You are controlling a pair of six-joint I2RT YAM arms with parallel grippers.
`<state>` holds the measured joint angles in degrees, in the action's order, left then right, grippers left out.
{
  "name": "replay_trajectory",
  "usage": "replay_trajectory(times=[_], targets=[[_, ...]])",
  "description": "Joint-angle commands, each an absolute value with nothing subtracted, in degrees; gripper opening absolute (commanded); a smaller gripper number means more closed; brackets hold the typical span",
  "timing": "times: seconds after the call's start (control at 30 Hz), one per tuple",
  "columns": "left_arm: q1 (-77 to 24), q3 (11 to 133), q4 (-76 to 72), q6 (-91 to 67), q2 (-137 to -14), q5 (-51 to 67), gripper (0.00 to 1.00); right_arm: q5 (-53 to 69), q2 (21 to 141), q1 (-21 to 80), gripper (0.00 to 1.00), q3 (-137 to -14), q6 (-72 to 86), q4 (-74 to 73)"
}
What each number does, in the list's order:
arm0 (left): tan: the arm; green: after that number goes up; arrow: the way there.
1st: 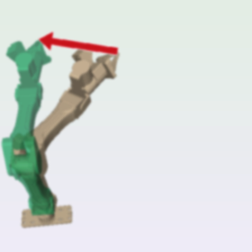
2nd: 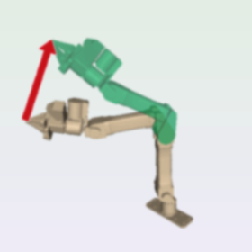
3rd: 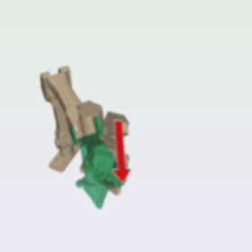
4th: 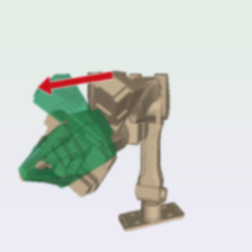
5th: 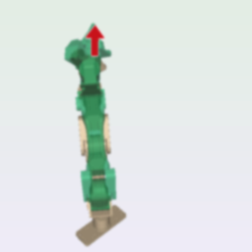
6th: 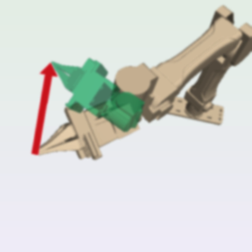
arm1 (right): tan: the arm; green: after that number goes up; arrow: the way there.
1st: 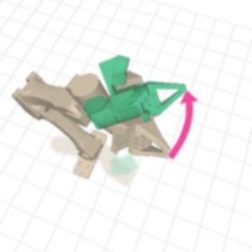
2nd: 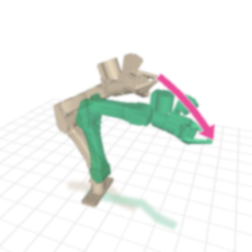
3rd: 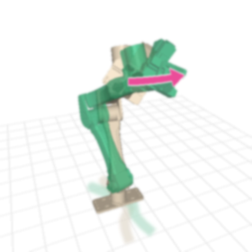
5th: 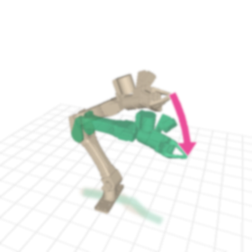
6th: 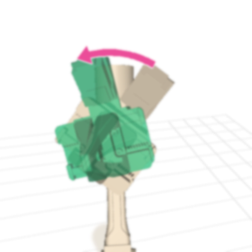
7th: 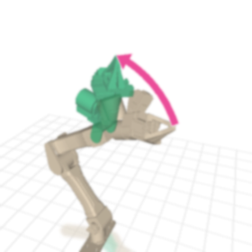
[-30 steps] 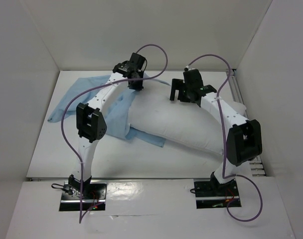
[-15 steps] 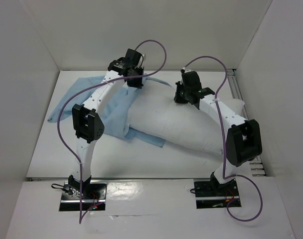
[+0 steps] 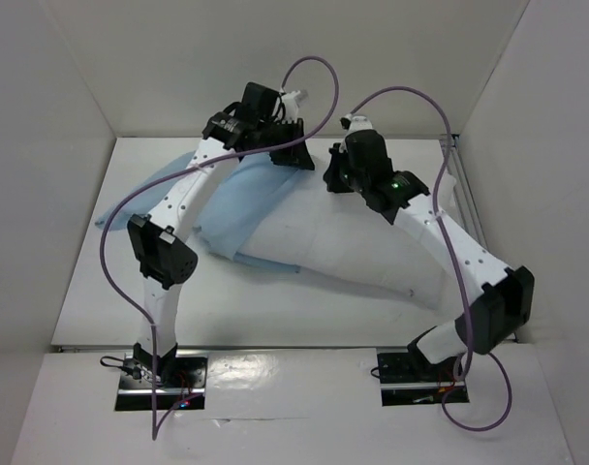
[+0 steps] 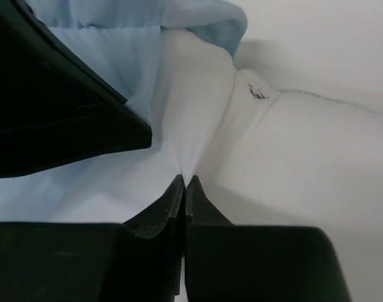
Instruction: Put the pillow into the pillowcase
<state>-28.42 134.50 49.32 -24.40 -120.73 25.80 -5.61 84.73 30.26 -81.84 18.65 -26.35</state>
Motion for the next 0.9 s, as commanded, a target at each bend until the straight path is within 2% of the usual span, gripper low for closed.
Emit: replay_trajectory(times=[0.0, 0.13, 0.23, 0.33, 0.47, 0.57, 0.63, 0.67, 0.73, 0.87], targets=[[-29.7, 136.4, 44.7, -27.8, -113.9, 36.3, 0.0, -11.5, 73.3, 33.3, 0.0, -83.9, 22.9, -12.4], [-28.7, 136.9, 44.1, -29.3, -112.9, 38.5, 0.0, -18.1, 67.7, 34.4, 0.0, -78.2, 26.3, -10.0], [-28.0, 133.3, 42.9, -29.9, -112.9, 36.9, 0.0, -18.1, 66.4, 34.4, 0.0, -73.1, 28.0, -9.9], [-28.0, 130.1, 42.0, -29.9, -116.0, 35.3, 0.0, -15.5, 70.4, 34.4, 0.0, -69.9, 29.4, -11.5], [-27.4, 126.4, 38.7, -33.6, -117.3, 45.5, 0.0, -13.4, 75.8, 34.4, 0.0, -65.0, 31.9, -10.2], [-26.9, 126.4, 37.9, -32.7, -117.3, 45.2, 0.0, -13.4, 76.4, 33.8, 0.0, -61.4, 34.3, -7.2], [-26.9, 128.4, 39.2, -31.0, -116.5, 45.2, 0.51, -11.8, 76.4, 33.2, 0.0, -59.5, 35.5, -4.4], [-26.2, 131.8, 42.5, -29.5, -117.4, 46.0, 0.72, -11.8, 76.4, 31.9, 0.0, -59.5, 36.0, -3.6], [-25.7, 134.9, 46.4, -27.7, -118.6, 46.6, 1.0, -10.1, 76.4, 31.2, 0.0, -59.5, 36.8, -2.3], [-22.8, 132.8, 50.0, -24.2, -113.0, 41.6, 1.0, -6.7, 76.4, 28.7, 0.0, -59.0, 39.3, 0.7]])
